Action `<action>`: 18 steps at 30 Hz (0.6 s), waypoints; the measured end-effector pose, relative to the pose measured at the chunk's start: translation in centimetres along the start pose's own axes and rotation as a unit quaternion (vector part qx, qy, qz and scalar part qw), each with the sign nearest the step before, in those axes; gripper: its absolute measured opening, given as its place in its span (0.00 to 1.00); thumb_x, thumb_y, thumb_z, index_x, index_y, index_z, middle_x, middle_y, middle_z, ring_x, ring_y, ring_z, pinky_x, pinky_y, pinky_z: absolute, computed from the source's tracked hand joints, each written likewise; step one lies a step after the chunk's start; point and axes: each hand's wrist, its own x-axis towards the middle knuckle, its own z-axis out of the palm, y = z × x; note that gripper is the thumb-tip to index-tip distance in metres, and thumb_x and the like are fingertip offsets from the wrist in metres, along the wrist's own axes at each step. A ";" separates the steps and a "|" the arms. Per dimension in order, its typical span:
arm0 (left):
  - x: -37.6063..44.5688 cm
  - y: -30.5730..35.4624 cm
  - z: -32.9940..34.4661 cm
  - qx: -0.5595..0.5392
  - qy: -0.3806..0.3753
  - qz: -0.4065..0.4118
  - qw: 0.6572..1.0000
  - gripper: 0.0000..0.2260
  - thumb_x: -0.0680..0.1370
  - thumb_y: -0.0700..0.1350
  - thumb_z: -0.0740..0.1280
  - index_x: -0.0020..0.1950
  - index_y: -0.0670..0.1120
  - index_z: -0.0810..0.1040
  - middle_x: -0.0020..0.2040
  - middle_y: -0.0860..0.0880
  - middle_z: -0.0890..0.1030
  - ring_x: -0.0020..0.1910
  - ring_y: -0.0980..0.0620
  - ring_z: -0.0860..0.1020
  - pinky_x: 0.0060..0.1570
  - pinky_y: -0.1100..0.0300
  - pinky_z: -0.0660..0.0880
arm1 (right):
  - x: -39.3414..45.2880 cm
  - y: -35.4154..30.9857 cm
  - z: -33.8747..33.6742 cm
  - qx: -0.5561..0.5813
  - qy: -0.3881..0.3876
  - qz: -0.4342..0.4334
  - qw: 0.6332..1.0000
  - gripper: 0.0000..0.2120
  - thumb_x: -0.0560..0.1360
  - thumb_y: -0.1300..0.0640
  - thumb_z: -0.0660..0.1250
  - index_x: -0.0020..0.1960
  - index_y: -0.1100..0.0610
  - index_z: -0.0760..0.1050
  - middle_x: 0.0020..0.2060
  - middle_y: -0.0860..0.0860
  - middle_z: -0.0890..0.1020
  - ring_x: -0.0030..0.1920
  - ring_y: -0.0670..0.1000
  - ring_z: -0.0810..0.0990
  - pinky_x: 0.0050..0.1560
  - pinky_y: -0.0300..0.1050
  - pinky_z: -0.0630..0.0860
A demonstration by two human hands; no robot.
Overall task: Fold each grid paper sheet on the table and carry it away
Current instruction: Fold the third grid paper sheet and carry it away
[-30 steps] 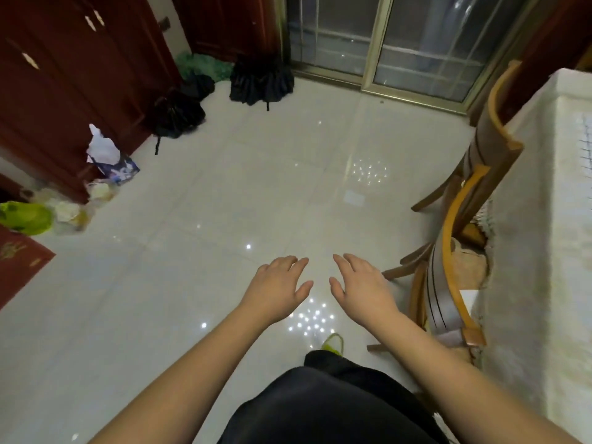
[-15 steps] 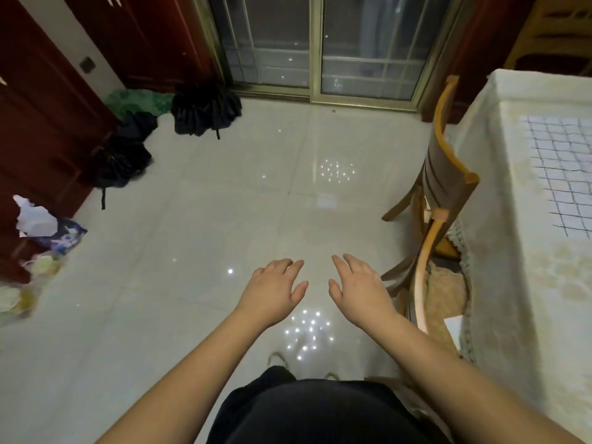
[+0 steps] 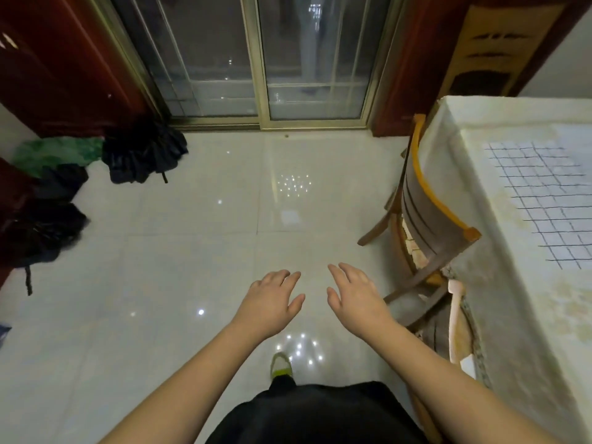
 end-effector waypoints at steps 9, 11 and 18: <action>11.8 -0.7 -4.7 0.030 -0.002 0.091 0.995 0.25 0.81 0.59 0.53 0.77 0.51 0.59 0.73 0.50 0.67 0.72 0.49 0.64 0.65 0.52 0.66 | 7.4 2.1 -3.9 -0.021 0.032 0.075 0.996 0.26 0.81 0.45 0.51 0.77 0.52 0.56 0.74 0.53 0.64 0.73 0.53 0.62 0.72 0.50 0.59; 14.6 -0.2 -5.3 0.035 -0.006 0.107 0.994 0.25 0.81 0.59 0.53 0.77 0.51 0.60 0.73 0.50 0.67 0.71 0.49 0.65 0.65 0.52 0.66 | 9.1 3.3 -4.8 -0.025 0.041 0.085 0.995 0.26 0.81 0.45 0.52 0.77 0.53 0.57 0.73 0.53 0.66 0.72 0.53 0.63 0.71 0.50 0.60; 25.4 2.9 -7.8 0.064 -0.027 0.153 0.986 0.26 0.81 0.59 0.53 0.77 0.51 0.59 0.74 0.49 0.66 0.72 0.48 0.64 0.66 0.51 0.66 | 16.8 8.2 -8.2 -0.016 0.086 0.094 0.992 0.25 0.81 0.48 0.53 0.75 0.56 0.62 0.70 0.54 0.69 0.70 0.54 0.66 0.70 0.48 0.59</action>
